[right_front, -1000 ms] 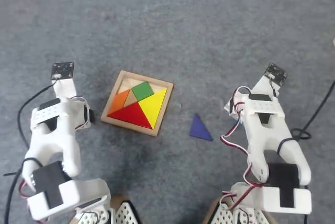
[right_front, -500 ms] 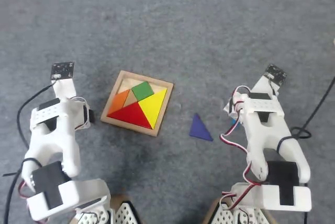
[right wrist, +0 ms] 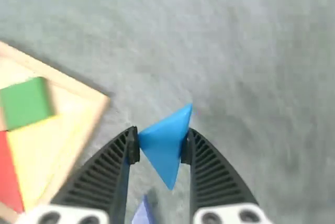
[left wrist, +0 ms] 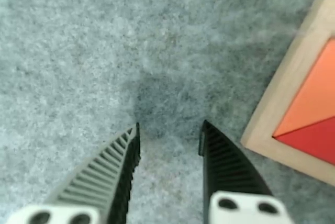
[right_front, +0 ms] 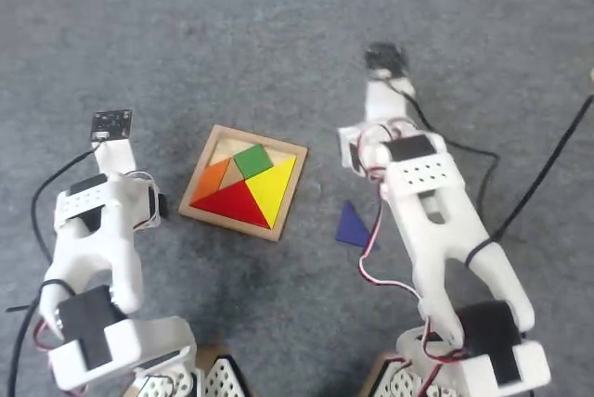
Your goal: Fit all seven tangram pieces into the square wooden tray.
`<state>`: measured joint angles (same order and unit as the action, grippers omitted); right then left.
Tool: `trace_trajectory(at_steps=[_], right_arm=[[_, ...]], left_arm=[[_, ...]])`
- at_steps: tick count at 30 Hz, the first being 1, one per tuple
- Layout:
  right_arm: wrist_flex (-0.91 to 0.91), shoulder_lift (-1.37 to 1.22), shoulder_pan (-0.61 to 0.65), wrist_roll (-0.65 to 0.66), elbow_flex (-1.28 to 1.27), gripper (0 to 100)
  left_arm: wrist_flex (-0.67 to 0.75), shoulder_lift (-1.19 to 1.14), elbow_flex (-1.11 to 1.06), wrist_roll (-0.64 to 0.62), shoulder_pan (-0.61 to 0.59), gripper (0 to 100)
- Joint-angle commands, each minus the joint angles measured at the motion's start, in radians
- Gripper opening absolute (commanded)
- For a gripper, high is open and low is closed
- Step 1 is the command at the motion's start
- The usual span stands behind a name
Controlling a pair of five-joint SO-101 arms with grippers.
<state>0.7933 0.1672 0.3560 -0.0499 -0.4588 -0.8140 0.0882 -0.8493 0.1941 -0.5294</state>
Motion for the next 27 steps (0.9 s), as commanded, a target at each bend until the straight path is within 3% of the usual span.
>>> trace_trajectory(at_steps=[1,5,11,18,27], right_arm=[[0.058,-0.064,0.091,0.218,0.176,0.8],[0.056,-0.239,0.206,0.348,0.331,0.8],[0.159,-0.526,0.278,0.555,0.598,0.8],[0.165,-0.736,0.288,0.609,0.766,0.8],[0.151,-0.786,0.306,0.64,0.799,0.8]], left_arm=[[0.018,0.038,-0.001,0.012,0.011,18],[0.018,0.038,-0.001,0.012,0.011,18],[0.018,0.038,-0.001,0.014,0.009,18],[0.018,0.038,-0.001,0.014,0.009,18],[0.018,0.038,-0.001,0.014,0.009,18]])
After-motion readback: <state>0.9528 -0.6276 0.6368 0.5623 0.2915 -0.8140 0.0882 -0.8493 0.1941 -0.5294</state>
